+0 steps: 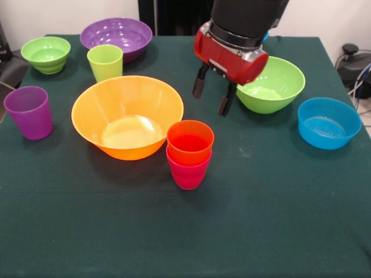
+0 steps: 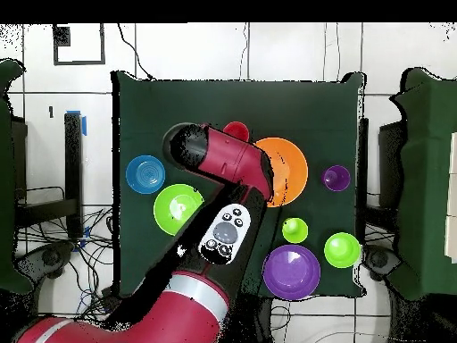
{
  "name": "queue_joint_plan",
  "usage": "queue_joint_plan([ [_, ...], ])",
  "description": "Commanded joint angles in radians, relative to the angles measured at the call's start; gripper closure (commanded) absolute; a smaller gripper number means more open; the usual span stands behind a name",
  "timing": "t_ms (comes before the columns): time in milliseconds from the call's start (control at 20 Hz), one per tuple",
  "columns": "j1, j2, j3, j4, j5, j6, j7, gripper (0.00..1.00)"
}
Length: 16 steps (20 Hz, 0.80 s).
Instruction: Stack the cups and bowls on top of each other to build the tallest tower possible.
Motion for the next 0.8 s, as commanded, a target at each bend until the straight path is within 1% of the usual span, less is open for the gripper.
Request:
queue_joint_plan([
  [50, -0.020, -0.022, 0.145, 0.134, -0.091, 0.044, -0.030, 0.00],
  [500, -0.040, -0.069, 0.166, 0.265, -0.117, -0.060, 0.007, 0.00],
  [650, -0.056, -0.082, 0.183, 0.319, -0.115, -0.108, 0.017, 0.00],
  [800, -0.077, -0.093, 0.209, 0.381, -0.109, -0.186, 0.037, 0.00],
])
